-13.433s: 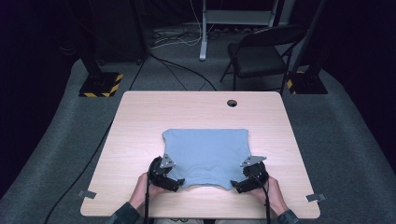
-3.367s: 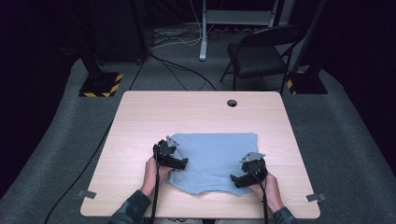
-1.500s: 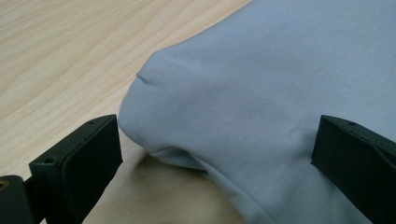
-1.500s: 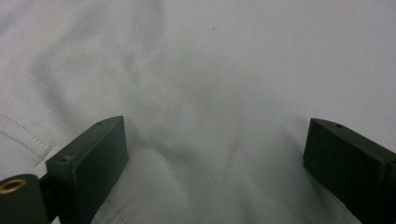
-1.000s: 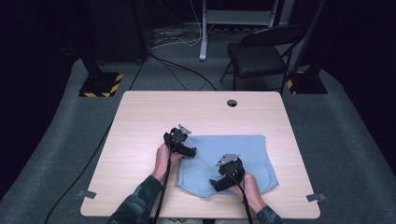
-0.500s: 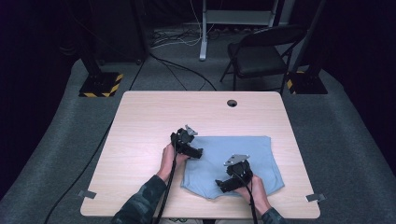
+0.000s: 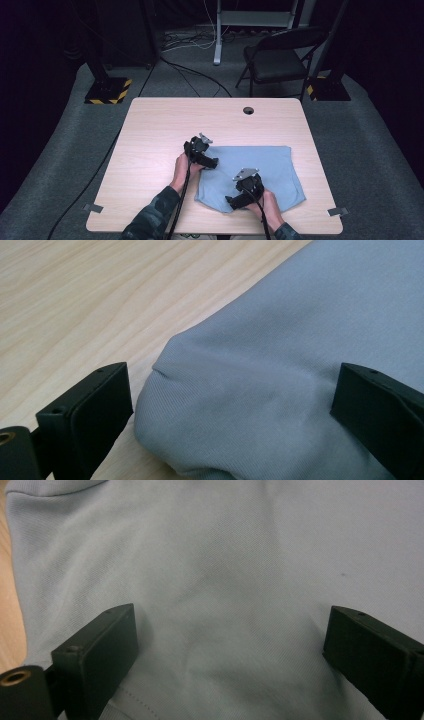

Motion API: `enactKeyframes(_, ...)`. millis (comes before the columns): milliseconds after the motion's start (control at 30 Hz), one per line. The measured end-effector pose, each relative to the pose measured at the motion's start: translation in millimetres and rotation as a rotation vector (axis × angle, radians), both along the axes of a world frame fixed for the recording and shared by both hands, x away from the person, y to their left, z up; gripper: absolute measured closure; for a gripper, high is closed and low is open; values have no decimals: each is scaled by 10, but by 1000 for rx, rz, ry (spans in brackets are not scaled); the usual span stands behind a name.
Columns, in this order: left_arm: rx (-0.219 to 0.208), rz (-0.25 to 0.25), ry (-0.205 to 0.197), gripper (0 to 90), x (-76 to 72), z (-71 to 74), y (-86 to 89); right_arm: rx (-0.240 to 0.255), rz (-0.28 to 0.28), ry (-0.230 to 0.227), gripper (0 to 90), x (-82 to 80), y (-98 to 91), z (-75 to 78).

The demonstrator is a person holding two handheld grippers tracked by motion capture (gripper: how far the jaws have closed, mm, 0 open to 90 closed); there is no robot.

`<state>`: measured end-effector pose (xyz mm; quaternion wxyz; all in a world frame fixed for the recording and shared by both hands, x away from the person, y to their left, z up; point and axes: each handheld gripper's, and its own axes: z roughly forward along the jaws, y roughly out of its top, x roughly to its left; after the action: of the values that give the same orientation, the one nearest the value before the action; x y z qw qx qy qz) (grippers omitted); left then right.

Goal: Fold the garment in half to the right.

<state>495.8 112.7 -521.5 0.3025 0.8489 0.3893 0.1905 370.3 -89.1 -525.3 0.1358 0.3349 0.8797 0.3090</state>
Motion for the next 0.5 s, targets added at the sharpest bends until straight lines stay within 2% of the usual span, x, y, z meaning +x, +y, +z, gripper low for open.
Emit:
enactKeyframes(200,-24,-24,-9,22,-2,-20,-102,-9,-31,9,67,-33,-100,19)
enactKeyframes(267,-16,-28,-4,22,9,-9,-110,-5,-35,-8,71,-43,-87,45)
enactKeyframes(367,-25,-7,2,15,17,42,-83,14,-15,-33,74,-38,15,102)
enactKeyframes(433,-7,13,-9,19,21,71,-62,14,11,-34,74,-13,148,109)
enactKeyframes(500,13,11,1,20,38,51,-64,-1,23,-36,75,7,230,84)
